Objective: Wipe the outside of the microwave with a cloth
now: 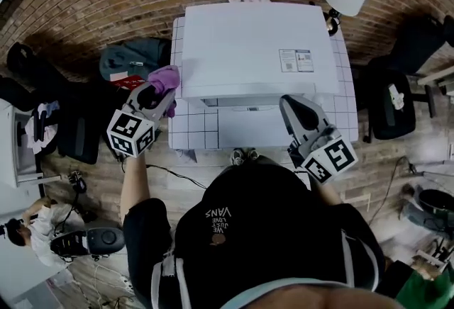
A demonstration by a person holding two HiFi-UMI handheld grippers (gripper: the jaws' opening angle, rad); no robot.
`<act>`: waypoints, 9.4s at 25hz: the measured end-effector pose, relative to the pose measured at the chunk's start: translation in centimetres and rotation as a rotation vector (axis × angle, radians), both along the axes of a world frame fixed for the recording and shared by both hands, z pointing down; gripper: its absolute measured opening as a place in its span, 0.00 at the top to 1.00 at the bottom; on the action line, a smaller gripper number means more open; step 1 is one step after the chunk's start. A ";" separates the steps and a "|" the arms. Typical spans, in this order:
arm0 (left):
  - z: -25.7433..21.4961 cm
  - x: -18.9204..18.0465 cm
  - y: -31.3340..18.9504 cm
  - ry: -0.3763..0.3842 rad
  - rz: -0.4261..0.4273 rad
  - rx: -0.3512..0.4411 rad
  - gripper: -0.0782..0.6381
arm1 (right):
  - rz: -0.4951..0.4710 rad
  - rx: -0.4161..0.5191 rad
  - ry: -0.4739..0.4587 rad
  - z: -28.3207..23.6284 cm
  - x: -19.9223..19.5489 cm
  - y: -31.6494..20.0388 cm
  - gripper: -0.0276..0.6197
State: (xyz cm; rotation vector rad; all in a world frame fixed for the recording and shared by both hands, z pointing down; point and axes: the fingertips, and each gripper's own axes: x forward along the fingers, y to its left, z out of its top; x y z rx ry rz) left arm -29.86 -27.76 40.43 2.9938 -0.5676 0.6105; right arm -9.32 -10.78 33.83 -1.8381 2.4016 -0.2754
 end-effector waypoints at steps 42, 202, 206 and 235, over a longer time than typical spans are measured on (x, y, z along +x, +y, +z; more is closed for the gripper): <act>7.2 9.8 -21.4 0.365 0.192 0.038 0.69 | 0.683 -0.131 0.018 2.7 -7.3 1.6 0.96; 0.7 25.7 25.0 0.456 0.096 0.015 0.69 | 0.492 0.068 0.021 4.0 21.4 24.4 0.96; -0.6 28.2 24.4 0.503 0.047 -0.002 0.69 | 0.437 0.040 0.014 4.2 24.6 22.4 0.96; 0.8 34.1 26.8 0.434 -0.513 0.133 0.69 | -0.194 0.010 0.026 4.0 33.4 9.3 0.96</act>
